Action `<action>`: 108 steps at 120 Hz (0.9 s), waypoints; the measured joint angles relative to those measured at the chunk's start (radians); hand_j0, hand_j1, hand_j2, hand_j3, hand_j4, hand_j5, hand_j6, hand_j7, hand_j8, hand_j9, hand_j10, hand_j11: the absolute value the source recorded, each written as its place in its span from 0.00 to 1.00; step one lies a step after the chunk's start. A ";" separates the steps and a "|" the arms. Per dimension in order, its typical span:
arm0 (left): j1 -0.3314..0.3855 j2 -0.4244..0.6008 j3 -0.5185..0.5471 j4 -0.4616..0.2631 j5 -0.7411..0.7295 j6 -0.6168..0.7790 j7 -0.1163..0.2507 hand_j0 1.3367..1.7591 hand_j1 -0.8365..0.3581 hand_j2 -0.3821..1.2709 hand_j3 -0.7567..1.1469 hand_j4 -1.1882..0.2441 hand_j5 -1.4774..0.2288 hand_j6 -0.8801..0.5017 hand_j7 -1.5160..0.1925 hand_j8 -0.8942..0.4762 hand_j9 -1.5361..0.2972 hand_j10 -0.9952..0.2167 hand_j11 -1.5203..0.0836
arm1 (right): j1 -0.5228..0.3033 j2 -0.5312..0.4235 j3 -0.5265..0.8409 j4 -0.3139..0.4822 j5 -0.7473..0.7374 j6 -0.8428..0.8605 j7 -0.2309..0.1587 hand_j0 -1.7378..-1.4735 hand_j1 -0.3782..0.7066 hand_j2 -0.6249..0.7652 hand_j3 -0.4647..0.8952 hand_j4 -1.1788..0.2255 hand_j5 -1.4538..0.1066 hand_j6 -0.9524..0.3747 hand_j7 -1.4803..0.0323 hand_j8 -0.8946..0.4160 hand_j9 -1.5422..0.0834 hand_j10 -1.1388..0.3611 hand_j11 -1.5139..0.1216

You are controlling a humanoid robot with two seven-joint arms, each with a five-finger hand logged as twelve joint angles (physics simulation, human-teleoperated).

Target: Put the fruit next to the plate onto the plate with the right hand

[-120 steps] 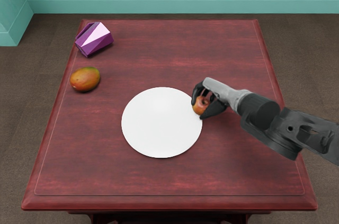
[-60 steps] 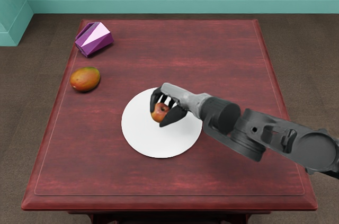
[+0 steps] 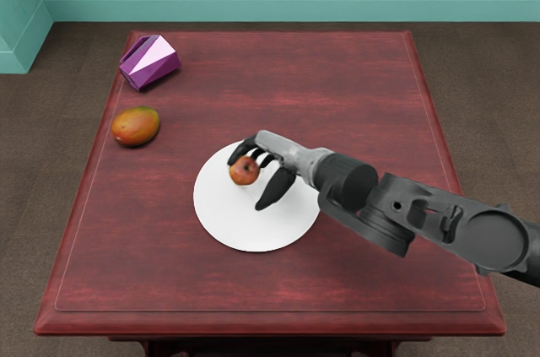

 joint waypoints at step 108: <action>0.000 0.000 0.000 0.000 0.000 0.000 0.000 0.76 0.75 0.26 0.40 0.66 0.68 0.46 0.70 0.47 0.66 0.62 0.75 | -0.181 -0.534 0.465 -0.255 1.340 0.747 0.000 0.30 0.07 0.44 0.34 0.81 0.90 0.69 0.94 0.65 0.92 0.73 0.89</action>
